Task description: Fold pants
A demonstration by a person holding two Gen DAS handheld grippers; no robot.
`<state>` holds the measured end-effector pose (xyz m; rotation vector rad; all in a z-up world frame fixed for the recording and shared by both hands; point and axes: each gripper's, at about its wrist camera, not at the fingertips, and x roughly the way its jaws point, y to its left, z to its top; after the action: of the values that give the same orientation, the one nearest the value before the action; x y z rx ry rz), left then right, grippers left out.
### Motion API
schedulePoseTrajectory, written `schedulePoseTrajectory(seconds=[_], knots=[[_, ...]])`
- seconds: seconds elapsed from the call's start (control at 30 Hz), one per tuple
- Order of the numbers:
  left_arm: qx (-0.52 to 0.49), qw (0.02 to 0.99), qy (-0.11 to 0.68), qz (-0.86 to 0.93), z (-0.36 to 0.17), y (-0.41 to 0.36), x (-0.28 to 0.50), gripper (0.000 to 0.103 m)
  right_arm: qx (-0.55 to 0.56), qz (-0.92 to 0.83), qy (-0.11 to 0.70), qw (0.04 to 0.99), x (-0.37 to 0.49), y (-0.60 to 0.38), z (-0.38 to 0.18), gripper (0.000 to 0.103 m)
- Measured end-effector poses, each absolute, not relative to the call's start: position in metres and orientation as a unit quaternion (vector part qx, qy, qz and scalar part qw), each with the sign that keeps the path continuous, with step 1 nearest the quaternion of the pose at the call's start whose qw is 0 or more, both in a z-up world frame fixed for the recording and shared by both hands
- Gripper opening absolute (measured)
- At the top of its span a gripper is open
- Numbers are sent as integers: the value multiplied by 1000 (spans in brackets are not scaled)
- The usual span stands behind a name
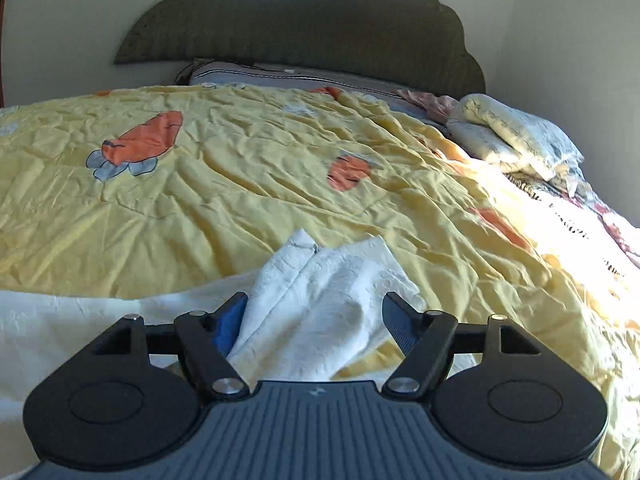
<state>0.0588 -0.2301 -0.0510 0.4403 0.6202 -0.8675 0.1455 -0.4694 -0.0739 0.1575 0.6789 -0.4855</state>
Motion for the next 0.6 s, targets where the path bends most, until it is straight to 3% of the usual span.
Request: schedulePoseTrajectory(seconds=[0.07, 0.13, 0.2, 0.33, 0.5, 0.57, 0.6], knots=[[208, 839, 290, -410, -51, -233, 60, 54, 103, -232, 317, 914, 125, -479, -73, 73], [206, 839, 290, -411, -51, -235, 62, 50, 152, -230, 290, 916, 104, -491, -69, 73], [207, 841, 290, -407, -51, -237, 64, 37, 231, -215, 266, 911, 89, -508, -69, 73], [207, 842, 290, -404, -50, -239, 65, 29, 377, -169, 245, 877, 75, -538, -80, 73], [215, 845, 278, -404, -52, -243, 62, 20, 461, -151, 231, 843, 61, -549, -99, 72], [224, 846, 266, -404, -53, -244, 58, 19, 480, -152, 217, 836, 56, -553, -103, 65], [227, 847, 261, -403, -53, -245, 57, 19, 487, -157, 214, 832, 54, -555, -104, 51]])
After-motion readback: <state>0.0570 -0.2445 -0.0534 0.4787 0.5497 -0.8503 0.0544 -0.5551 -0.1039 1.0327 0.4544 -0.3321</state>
